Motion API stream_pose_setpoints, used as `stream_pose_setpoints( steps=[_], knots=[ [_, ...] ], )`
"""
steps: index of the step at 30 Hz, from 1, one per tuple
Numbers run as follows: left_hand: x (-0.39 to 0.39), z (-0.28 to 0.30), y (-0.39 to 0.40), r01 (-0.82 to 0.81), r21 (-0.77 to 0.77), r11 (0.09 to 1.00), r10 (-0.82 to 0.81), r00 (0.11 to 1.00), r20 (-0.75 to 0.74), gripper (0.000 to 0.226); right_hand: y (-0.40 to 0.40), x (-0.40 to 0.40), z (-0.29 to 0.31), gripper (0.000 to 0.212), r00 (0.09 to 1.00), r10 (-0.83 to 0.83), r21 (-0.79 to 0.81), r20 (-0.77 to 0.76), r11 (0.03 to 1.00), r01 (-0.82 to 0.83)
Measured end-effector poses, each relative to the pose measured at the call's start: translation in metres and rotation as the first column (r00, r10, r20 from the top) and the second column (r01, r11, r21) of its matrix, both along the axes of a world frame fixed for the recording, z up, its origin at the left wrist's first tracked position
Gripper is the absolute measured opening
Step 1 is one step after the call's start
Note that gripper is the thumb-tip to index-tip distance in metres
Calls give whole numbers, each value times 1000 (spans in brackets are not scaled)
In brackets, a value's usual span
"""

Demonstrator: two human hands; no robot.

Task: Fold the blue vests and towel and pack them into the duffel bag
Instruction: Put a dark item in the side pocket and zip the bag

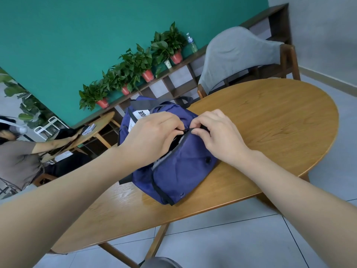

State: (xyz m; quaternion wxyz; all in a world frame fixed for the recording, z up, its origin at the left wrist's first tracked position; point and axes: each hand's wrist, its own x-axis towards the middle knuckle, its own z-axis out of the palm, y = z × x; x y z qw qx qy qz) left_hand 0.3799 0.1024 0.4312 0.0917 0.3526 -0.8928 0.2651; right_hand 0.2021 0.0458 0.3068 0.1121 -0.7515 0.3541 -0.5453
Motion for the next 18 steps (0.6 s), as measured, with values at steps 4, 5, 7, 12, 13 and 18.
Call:
stream_pose_setpoints(
  steps=[4,5,7,12,13,18],
  knots=[
    [-5,-3,1,6,21,1000,-5,999,-41,26,-6,-18,5,4,996,-88,40,-7,995,89],
    [-5,-4,0,10,27,1000,-8,998,-55,28,-8,-23,6,4,993,-118,54,-17,992,118],
    [-4,-4,-1,19,23,1000,-18,997,-70,26,-12,-37,6,4,983,-184,91,-24,978,186],
    [-4,-12,2,50,-77,996,-57,994,-93,9,-18,-54,6,6,964,-267,199,-9,944,263],
    [-3,-16,3,51,-98,994,-63,991,-117,7,-16,-53,5,7,967,-256,196,-3,948,252],
    [3,-31,15,-21,-130,991,-14,966,-258,6,7,-42,12,17,999,-41,-129,-27,991,37]
  ],
)
